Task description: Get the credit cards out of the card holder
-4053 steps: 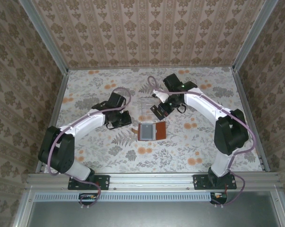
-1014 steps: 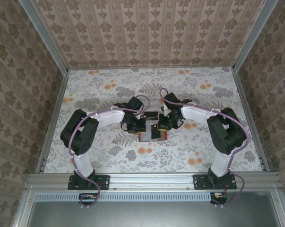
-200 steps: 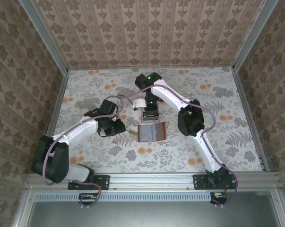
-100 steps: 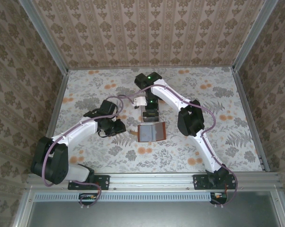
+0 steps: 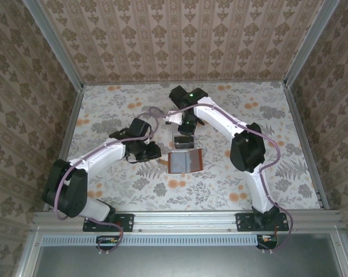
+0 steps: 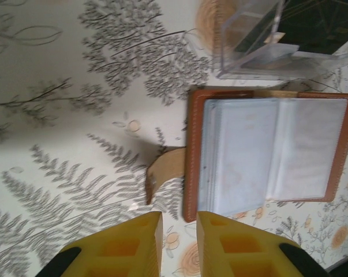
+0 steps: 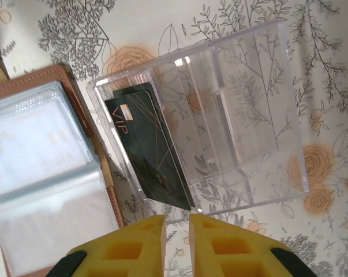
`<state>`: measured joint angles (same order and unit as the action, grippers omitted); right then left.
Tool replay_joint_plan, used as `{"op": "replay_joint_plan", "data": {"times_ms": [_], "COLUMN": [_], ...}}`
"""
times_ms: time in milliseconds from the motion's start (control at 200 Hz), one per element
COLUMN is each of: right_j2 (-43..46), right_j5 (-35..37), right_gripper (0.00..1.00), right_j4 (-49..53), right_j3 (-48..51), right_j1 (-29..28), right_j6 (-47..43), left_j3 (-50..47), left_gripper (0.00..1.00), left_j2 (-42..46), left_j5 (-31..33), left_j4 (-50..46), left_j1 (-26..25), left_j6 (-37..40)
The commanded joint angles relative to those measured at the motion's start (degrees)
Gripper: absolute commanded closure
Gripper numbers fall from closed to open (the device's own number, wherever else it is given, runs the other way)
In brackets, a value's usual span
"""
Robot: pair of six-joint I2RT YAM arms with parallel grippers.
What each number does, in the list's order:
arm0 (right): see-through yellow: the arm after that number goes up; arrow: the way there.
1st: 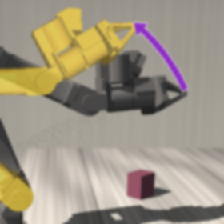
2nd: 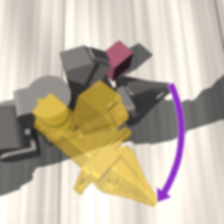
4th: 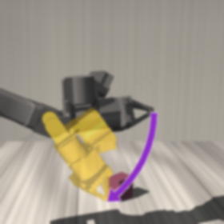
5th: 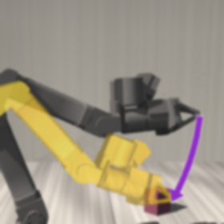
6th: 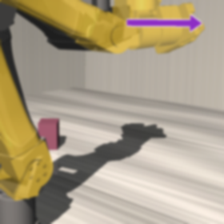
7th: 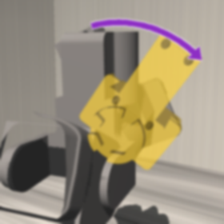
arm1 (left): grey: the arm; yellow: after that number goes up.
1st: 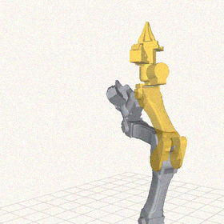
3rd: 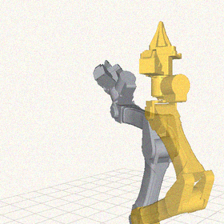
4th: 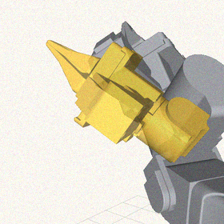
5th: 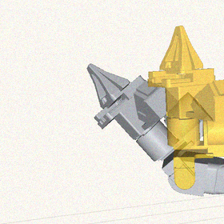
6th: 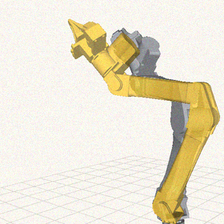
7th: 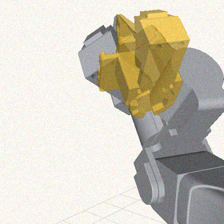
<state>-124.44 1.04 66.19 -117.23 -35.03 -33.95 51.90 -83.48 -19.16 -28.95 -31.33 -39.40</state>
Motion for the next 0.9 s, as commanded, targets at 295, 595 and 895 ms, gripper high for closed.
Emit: {"op": "replay_joint_plan", "data": {"times_ms": [295,595,895], "right_j2": [18.4,23.5,21.2], "right_j5": [-4.4,-17.9,-29.0], "right_gripper": [0.86,0.88,0.85], "right_j4": [-22.6,-33.5,-43.1], "right_j3": [24.6,38.7,45.3], "right_j1": [0.7,1.5,1.5], "right_j6": [42.3,66.9,74.7], "left_j3": [6.3,7.6,6.5], "left_gripper": [0.83,0.87,0.95], "left_j2": [-8.2,-11.9,-15.2], "left_j5": [-3.7,-5.5,-4.4], "left_j4": [1.7,2.4,2.8], "left_j1": [-3.8,-4.9,-4.9], "left_j6": [0.3,1.0,1.8]}}
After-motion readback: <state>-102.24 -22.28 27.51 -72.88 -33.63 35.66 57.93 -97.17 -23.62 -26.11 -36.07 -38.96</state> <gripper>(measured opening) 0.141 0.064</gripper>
